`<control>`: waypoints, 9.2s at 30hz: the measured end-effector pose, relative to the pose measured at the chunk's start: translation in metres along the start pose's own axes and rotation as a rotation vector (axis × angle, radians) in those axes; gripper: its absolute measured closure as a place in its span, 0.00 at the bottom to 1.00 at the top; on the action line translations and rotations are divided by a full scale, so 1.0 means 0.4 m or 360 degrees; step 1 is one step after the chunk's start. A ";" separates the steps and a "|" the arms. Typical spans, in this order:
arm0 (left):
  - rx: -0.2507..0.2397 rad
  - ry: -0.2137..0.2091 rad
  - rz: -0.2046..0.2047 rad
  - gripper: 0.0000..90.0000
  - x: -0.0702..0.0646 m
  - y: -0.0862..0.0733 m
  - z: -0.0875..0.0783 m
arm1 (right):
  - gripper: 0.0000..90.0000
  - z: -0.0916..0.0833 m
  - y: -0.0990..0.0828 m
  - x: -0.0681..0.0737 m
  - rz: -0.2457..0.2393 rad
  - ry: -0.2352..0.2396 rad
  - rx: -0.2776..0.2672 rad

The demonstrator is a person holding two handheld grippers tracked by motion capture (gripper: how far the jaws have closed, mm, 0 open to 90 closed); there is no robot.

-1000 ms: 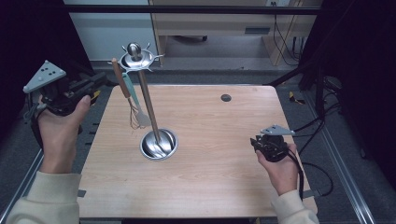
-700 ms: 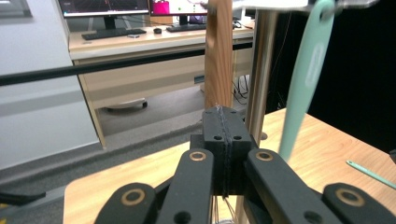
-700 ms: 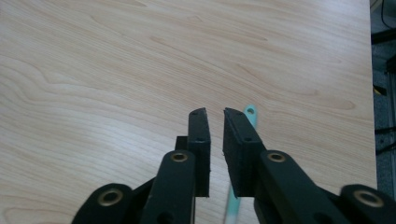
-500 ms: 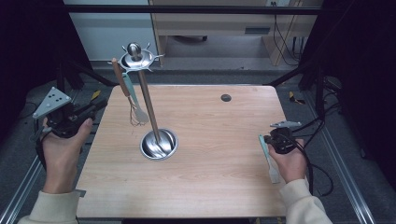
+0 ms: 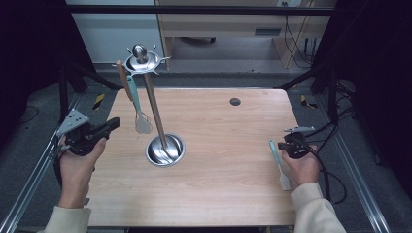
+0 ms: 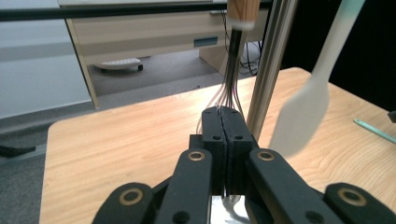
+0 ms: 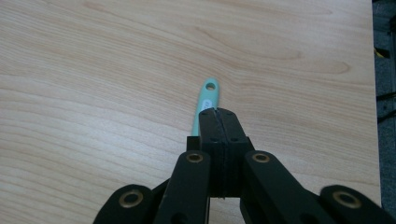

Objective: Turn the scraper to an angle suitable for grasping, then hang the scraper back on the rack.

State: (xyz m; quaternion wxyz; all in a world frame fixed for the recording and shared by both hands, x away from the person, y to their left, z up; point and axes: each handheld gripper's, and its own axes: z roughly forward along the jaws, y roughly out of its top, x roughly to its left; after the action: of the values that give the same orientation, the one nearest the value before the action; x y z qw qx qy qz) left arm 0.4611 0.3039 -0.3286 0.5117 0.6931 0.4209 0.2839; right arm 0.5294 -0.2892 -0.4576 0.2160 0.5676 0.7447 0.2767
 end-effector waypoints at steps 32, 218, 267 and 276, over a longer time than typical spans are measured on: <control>0.0305 -0.0011 -0.0017 0.07 -0.039 -0.250 0.106 | 1.00 0.061 -0.009 -0.043 0.0009 -0.0072 0.0055; 0.0495 -0.0072 0.0082 0.06 -0.052 -0.304 0.130 | 0.92 0.010 -0.039 0.078 -0.0206 0.0086 0.0528; 0.0494 -0.0074 0.0083 0.06 -0.049 -0.302 0.126 | 0.92 -0.336 0.177 0.345 -0.0348 0.0156 -0.0455; 0.0497 -0.0071 0.0083 0.06 -0.049 -0.302 0.125 | 0.92 -0.346 0.209 0.399 -0.0374 0.0233 -0.0521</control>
State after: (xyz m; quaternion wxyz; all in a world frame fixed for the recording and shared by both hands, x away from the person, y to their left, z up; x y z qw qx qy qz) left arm 0.4575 0.2781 -0.4582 0.3994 0.7811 0.4303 0.2128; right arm 0.4601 -0.1415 -0.2994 0.2815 0.4125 0.7647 0.4073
